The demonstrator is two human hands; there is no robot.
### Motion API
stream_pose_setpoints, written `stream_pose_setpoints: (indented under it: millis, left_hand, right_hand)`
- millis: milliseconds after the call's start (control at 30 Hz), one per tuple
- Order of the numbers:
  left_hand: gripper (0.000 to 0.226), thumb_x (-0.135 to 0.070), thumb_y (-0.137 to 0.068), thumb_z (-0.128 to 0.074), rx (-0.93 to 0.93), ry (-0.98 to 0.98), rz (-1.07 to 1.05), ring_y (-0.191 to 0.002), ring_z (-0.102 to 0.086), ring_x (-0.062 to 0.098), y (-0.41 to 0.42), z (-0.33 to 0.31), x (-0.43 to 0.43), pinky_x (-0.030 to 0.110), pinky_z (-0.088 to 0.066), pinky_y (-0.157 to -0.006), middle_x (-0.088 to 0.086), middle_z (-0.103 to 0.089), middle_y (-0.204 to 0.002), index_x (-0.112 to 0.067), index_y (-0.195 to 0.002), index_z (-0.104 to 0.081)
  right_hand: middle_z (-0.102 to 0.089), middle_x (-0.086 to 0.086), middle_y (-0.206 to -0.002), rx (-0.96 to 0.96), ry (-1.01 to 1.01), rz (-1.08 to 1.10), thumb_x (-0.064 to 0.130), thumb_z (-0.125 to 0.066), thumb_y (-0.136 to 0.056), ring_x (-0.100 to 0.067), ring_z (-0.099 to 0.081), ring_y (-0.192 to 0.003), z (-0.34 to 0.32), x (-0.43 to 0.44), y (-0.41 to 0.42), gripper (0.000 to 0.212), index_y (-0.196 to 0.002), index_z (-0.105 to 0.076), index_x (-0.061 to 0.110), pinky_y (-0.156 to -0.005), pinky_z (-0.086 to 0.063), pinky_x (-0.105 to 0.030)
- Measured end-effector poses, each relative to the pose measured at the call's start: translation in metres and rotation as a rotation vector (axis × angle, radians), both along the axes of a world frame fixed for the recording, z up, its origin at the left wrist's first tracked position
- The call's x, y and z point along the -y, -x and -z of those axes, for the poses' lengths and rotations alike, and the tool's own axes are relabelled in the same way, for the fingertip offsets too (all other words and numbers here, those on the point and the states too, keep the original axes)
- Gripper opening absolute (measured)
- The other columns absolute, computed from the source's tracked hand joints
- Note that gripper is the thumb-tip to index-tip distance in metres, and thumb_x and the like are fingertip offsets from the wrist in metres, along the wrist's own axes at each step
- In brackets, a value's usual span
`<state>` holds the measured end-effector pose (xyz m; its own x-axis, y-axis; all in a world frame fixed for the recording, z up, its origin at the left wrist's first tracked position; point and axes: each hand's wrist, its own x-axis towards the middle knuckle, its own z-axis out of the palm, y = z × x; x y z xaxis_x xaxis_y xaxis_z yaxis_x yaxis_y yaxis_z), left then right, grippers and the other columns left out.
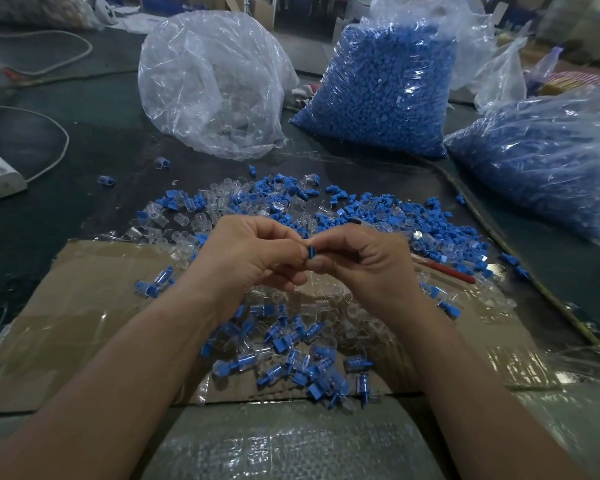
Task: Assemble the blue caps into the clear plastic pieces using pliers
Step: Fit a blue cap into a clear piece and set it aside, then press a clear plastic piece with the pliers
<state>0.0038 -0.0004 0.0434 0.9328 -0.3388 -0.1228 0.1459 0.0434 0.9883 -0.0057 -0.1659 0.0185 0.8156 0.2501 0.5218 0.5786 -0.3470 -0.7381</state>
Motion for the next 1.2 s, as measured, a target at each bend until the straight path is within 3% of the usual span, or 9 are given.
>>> stream_pose_setpoints:
  millis: [400,600,667,767,867,967,1033,1200]
  left_hand:
    - [0.011,0.008,-0.072,-0.064,-0.035,0.041,-0.003,-0.046,-0.063,0.015,0.0,0.001,0.002,0.017,-0.048,-0.042,0.012,-0.066,-0.056,-0.001,-0.067,-0.063]
    - [0.014,0.007,-0.073,-0.064,-0.022,0.039,-0.017,-0.046,-0.062,0.015,0.0,0.003,0.003,0.018,-0.048,-0.042,0.011,-0.066,-0.056,-0.004,-0.064,-0.064]
    - [0.014,0.007,-0.074,-0.064,-0.015,0.038,-0.03,-0.046,-0.062,0.014,0.0,0.003,0.002,0.018,-0.049,-0.043,0.01,-0.065,-0.055,-0.003,-0.064,-0.063]
    - [0.013,0.007,-0.074,-0.064,-0.007,0.051,-0.06,-0.046,-0.062,0.015,0.0,0.004,0.002,0.019,-0.05,-0.044,0.009,-0.065,-0.055,-0.002,-0.066,-0.063]
    - [0.013,0.006,-0.075,-0.064,0.003,0.063,-0.084,-0.047,-0.062,0.015,-0.001,0.005,0.001,0.019,-0.051,-0.045,0.009,-0.065,-0.055,-0.003,-0.065,-0.063]
    - [0.013,0.006,-0.075,-0.064,0.011,0.071,-0.09,-0.048,-0.062,0.015,-0.001,0.005,0.001,0.019,-0.051,-0.044,0.008,-0.065,-0.055,-0.003,-0.065,-0.063]
    - [0.013,0.005,-0.075,-0.064,0.015,0.075,-0.095,-0.048,-0.062,0.015,-0.003,0.006,0.001,0.019,-0.05,-0.044,0.008,-0.065,-0.055,-0.003,-0.066,-0.063]
    - [0.01,0.004,-0.075,-0.064,0.014,0.082,-0.088,-0.049,-0.063,0.016,-0.004,0.008,0.001,0.019,-0.049,-0.044,0.007,-0.066,-0.056,-0.003,-0.068,-0.062]
  right_hand:
    - [-0.063,0.02,-0.084,0.003,0.013,0.015,0.001,-0.069,-0.072,0.003,-0.064,-0.077,-0.002,0.003,0.001,0.033,-0.101,-0.063,0.013,-0.069,-0.05,-0.012]
    - [-0.062,0.021,-0.08,-0.05,0.067,0.049,0.009,-0.071,-0.072,0.005,-0.063,-0.075,-0.006,0.002,0.004,0.029,-0.098,-0.064,0.02,-0.068,-0.049,-0.01]
    - [-0.062,0.022,-0.081,-0.13,0.078,0.15,0.021,-0.072,-0.071,0.007,-0.063,-0.077,-0.012,0.008,0.003,0.03,-0.098,-0.063,0.026,-0.067,-0.047,-0.006]
    - [-0.058,0.025,-0.085,-0.185,0.214,0.514,0.04,-0.066,-0.072,0.01,-0.058,-0.08,-0.02,0.033,-0.002,0.035,-0.104,-0.064,0.026,-0.071,-0.046,-0.008]
    - [-0.063,0.006,-0.111,-0.32,0.308,0.741,0.036,-0.067,-0.079,-0.001,-0.053,-0.092,-0.024,0.059,-0.005,0.04,-0.115,-0.061,0.021,-0.082,-0.043,-0.025]
    - [-0.049,-0.001,-0.134,-0.597,0.538,0.723,0.045,-0.069,-0.075,-0.017,-0.047,-0.115,-0.024,0.071,-0.005,0.065,-0.132,-0.046,0.022,-0.091,-0.036,-0.034]
    - [-0.044,-0.002,-0.137,-0.765,0.682,0.625,0.049,-0.071,-0.071,-0.022,-0.045,-0.115,-0.023,0.07,-0.004,0.076,-0.135,-0.04,0.023,-0.091,-0.036,-0.035]
    - [-0.045,-0.001,-0.135,-0.793,0.805,0.598,0.044,-0.075,-0.068,-0.019,-0.044,-0.111,-0.016,0.071,-0.008,0.08,-0.136,-0.039,0.023,-0.085,-0.033,-0.032]
